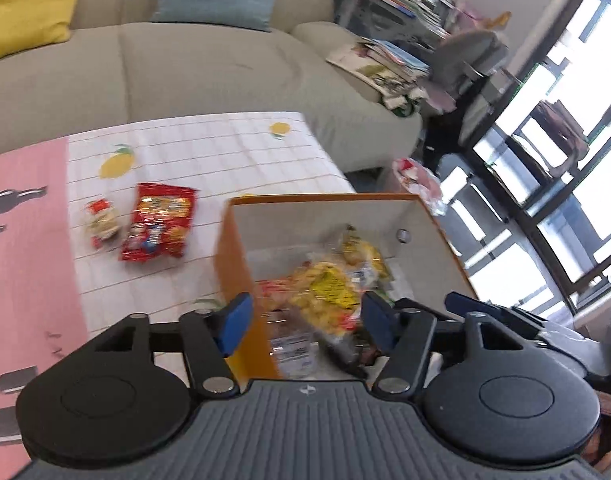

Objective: Organize snacks
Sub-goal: 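Withdraw both tools from the box toward the remaining snacks on the table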

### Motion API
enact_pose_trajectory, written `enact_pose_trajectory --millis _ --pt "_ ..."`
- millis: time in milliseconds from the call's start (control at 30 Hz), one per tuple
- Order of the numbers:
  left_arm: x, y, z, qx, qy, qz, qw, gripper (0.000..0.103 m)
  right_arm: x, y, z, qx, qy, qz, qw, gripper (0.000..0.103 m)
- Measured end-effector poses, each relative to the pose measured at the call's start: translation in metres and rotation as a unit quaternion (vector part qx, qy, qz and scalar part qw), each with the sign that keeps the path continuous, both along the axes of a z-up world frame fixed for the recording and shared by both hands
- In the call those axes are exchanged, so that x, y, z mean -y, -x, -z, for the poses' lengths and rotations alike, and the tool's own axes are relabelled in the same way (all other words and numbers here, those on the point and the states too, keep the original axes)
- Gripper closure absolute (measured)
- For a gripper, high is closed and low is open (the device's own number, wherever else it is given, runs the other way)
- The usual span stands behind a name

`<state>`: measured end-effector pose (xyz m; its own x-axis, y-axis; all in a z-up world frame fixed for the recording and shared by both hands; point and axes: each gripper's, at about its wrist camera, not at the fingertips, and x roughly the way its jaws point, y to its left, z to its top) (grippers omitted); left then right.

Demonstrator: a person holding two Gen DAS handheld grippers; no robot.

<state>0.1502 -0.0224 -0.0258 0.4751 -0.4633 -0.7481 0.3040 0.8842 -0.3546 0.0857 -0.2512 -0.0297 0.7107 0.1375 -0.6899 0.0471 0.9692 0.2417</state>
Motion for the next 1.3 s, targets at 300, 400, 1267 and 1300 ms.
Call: enact_pose_trajectory --millis 300,400,1267,1300 --pt "-0.063 -0.007 0.018 0.005 -0.017 -0.061 0.998 0.024 -0.071 -0.015 -0.001 0.018 0.036 -0.065 0.997 0.028" --pt "-0.083 -0.009 0.023 0.004 -0.017 -0.075 0.997 0.02 -0.095 -0.023 0.002 0.019 0.056 -0.083 0.995 0.028" --pt "-0.133 -0.064 0.075 0.002 -0.08 -0.023 0.9965 0.018 -0.181 -0.122 0.052 -0.017 0.233 -0.27 0.934 0.031" --pt "-0.132 -0.067 0.076 0.004 -0.081 -0.016 0.9965 0.019 -0.183 -0.128 0.055 -0.02 0.241 -0.279 0.929 0.031"
